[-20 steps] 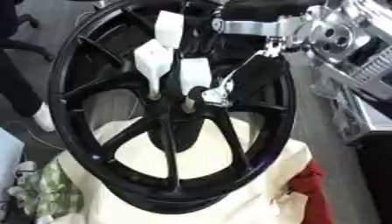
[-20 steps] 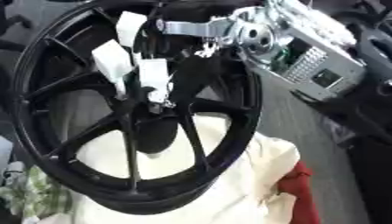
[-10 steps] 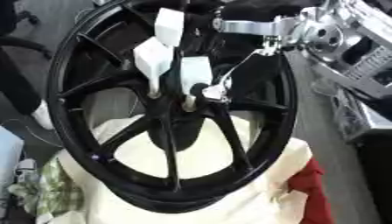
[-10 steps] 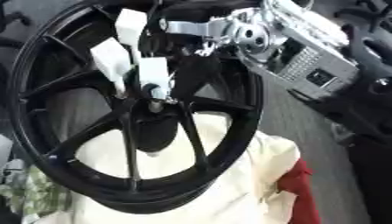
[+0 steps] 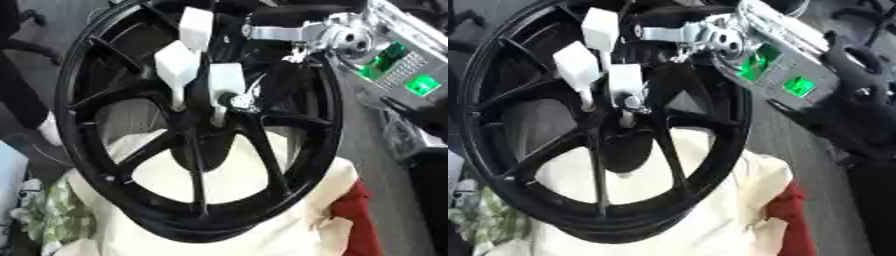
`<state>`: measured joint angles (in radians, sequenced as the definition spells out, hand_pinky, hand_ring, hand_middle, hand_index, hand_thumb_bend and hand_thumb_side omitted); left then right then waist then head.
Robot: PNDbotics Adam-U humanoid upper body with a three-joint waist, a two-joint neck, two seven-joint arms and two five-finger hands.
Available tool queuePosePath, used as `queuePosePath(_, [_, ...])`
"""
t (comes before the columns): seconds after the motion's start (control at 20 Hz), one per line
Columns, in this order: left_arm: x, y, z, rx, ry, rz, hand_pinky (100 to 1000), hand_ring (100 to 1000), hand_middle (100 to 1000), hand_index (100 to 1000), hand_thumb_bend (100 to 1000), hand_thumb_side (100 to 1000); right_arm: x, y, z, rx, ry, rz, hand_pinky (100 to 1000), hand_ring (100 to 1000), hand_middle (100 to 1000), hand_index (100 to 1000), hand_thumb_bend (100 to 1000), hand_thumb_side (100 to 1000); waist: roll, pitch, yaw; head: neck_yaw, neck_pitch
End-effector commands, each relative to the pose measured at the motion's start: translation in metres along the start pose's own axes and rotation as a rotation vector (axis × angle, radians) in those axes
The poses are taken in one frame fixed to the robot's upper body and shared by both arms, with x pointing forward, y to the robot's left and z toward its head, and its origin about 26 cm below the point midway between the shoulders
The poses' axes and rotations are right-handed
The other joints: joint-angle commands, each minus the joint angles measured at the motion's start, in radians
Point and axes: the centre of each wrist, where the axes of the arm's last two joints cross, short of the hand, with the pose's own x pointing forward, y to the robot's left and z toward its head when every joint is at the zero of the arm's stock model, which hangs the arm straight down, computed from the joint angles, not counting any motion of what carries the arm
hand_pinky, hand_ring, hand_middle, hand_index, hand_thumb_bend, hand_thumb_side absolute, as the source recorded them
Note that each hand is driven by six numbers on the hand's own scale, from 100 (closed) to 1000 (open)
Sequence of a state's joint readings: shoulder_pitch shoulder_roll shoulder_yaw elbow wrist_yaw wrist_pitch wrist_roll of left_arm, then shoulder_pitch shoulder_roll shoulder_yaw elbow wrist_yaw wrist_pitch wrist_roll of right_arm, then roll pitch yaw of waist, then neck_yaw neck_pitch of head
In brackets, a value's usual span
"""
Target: Pull the pin out of the wheel hub.
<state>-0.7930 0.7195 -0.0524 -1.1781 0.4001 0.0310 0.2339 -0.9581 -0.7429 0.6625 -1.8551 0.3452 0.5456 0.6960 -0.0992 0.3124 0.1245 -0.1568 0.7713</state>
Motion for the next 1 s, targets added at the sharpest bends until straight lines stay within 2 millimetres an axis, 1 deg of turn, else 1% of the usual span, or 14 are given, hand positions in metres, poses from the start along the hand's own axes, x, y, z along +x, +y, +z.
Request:
queuePosePath(0.05, [0.017, 0.004, -0.005, 0.003, -0.044, -0.002, 800, 826, 755, 806, 1000, 490, -0.004, -0.005, 0.000, 0.019, 0.032, -0.006, 843, 806, 779, 852, 327, 448, 0.006, -0.015, 0.002, -0.004, -0.001])
queuePosePath(0.25, [0.018, 0.004, -0.005, 0.003, -0.048, -0.001, 800, 826, 754, 806, 1000, 490, -0.006, -0.003, -0.003, 0.027, 0.024, -0.009, 842, 802, 771, 848, 325, 436, 0.006, -0.013, 0.004, -0.010, -0.001])
queuePosePath(0.4, [0.019, 0.004, -0.005, 0.003, -0.050, -0.002, 800, 827, 754, 806, 1000, 489, -0.006, -0.004, -0.003, 0.019, 0.020, -0.020, 834, 782, 742, 822, 308, 379, 0.005, -0.012, 0.003, -0.011, -0.001])
queuePosePath(0.45, [0.019, 0.004, -0.005, 0.004, -0.050, -0.002, 800, 827, 753, 806, 1000, 489, -0.006, -0.004, -0.003, 0.012, 0.019, -0.026, 827, 768, 714, 802, 297, 350, 0.005, -0.012, 0.003, -0.011, -0.001])
queuePosePath(0.5, [0.018, 0.004, -0.005, 0.004, -0.048, -0.002, 800, 827, 753, 806, 1000, 488, -0.005, -0.005, -0.002, -0.002, 0.019, -0.037, 821, 746, 651, 760, 273, 310, 0.005, -0.012, 0.003, -0.011, -0.001])
queuePosePath(0.55, [0.018, 0.004, -0.005, 0.004, -0.047, -0.002, 800, 827, 753, 806, 1000, 488, -0.005, -0.007, -0.001, -0.016, 0.017, -0.049, 818, 735, 628, 743, 252, 308, 0.005, -0.011, 0.003, -0.011, -0.001])
queuePosePath(0.6, [0.018, 0.004, -0.005, 0.004, -0.047, -0.003, 801, 827, 753, 806, 1000, 488, -0.004, -0.007, 0.001, -0.029, 0.013, -0.062, 819, 731, 624, 740, 241, 333, 0.005, -0.011, 0.003, -0.011, -0.001])
queuePosePath(0.75, [0.018, 0.004, -0.005, 0.005, -0.046, -0.006, 801, 827, 752, 805, 1000, 487, 0.000, -0.005, 0.011, -0.063, -0.018, -0.085, 815, 714, 611, 729, 196, 300, 0.005, -0.011, 0.002, -0.010, -0.001])
queuePosePath(0.8, [0.018, 0.004, -0.005, 0.005, -0.045, -0.006, 801, 827, 752, 805, 1000, 487, 0.002, -0.005, 0.015, -0.073, -0.030, -0.092, 811, 703, 598, 717, 166, 278, 0.005, -0.011, 0.002, -0.011, -0.001])
queuePosePath(1.0, [0.018, 0.004, -0.006, 0.003, -0.045, -0.010, 801, 828, 752, 805, 1000, 486, 0.009, -0.007, 0.027, -0.114, -0.055, -0.136, 801, 673, 566, 686, 100, 247, 0.005, -0.011, 0.002, -0.011, -0.001])
